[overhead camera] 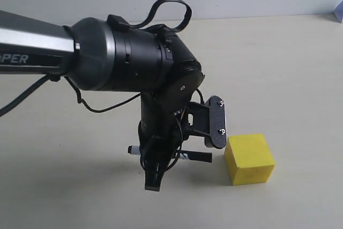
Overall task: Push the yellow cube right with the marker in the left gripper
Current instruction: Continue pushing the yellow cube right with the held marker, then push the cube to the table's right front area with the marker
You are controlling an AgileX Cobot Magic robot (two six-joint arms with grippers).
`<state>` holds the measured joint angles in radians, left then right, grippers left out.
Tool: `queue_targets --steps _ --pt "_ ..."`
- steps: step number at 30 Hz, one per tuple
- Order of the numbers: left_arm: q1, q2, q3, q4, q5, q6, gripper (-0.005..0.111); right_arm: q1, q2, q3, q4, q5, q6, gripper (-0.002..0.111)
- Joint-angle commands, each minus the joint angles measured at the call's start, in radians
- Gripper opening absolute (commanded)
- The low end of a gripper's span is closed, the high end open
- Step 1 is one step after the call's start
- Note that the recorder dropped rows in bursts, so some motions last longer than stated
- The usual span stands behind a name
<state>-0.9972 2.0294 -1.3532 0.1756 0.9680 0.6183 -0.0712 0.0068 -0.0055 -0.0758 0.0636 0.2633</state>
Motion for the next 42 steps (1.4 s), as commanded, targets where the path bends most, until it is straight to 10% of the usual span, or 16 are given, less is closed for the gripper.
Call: queue_targets --steps 1,42 --pt "-0.004 0.032 -0.008 -0.008 0.029 -0.02 0.0 0.002 -0.007 0.005 -0.002 -0.007 0.001 0.0" --pt "-0.025 0.12 -0.22 -0.011 0.117 -0.028 0.0 0.002 -0.007 0.005 -0.002 -0.007 0.001 0.0"
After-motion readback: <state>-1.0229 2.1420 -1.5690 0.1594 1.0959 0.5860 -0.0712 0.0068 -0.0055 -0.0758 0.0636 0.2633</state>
